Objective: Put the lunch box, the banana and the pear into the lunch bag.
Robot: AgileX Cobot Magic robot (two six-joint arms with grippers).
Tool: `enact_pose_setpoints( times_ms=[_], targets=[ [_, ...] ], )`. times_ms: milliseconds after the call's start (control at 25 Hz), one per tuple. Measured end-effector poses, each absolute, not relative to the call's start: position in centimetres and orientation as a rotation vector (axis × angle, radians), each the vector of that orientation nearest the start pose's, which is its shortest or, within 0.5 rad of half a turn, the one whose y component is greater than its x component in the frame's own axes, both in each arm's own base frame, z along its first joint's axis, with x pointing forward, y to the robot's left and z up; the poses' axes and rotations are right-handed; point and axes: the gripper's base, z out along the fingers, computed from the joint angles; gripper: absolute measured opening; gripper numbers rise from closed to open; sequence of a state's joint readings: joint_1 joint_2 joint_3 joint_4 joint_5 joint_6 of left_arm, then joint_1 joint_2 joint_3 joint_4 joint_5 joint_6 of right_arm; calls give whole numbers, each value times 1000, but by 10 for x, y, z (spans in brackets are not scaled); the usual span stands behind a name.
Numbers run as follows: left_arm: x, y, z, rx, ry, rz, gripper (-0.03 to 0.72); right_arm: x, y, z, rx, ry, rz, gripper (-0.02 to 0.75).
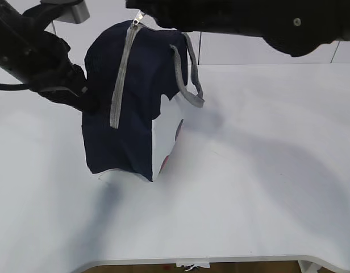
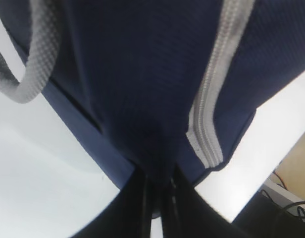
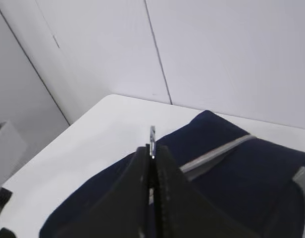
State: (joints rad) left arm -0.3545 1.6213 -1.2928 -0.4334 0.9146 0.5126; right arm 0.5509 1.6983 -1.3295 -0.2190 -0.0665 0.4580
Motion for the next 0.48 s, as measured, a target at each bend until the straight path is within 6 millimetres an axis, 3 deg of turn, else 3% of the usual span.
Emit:
enact_pose_setpoints(
  times_ms=[200, 480],
  targets=[
    [304, -146, 291, 902, 2514, -496, -1, 358, 204, 331, -259, 1814, 545, 1],
    [301, -146, 292, 934, 2514, -489, -2, 385, 207, 327, -231, 1868, 502, 1]
  ],
)
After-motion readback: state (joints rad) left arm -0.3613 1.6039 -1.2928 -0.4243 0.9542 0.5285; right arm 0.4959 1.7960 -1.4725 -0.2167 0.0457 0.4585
